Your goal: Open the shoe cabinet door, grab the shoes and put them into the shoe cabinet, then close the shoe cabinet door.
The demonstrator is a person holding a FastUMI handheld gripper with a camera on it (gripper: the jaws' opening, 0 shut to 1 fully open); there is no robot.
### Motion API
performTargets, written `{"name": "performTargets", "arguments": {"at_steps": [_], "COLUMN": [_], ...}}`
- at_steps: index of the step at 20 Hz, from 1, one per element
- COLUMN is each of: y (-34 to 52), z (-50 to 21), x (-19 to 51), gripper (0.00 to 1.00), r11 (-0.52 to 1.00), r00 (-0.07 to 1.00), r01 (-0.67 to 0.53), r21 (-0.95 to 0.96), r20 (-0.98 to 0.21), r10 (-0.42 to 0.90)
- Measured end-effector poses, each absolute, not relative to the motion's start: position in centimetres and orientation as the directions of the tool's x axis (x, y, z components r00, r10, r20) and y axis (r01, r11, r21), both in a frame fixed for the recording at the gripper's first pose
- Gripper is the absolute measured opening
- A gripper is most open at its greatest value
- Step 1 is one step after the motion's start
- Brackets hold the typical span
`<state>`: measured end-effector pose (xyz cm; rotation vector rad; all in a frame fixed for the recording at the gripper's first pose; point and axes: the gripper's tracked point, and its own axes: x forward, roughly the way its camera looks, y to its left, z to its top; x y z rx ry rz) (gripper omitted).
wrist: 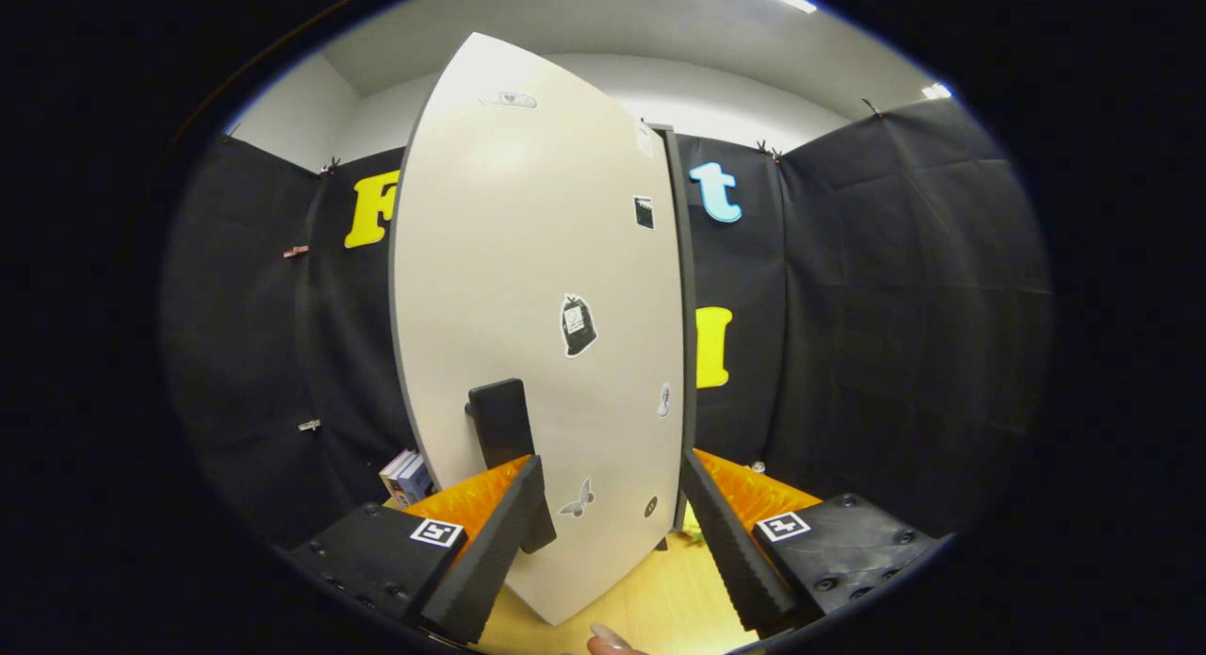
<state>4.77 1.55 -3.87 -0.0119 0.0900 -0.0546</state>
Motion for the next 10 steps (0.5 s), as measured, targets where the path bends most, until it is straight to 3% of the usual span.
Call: {"name": "performTargets", "arguments": {"at_steps": [10], "y": [6.0], "z": [-4.8], "x": [5.5], "gripper": [0.97], "r11": [1.0], "r00": [0.996], "r01": [0.01], "r21": [-0.01], "r20": [-0.094], "r10": [-0.011]}}
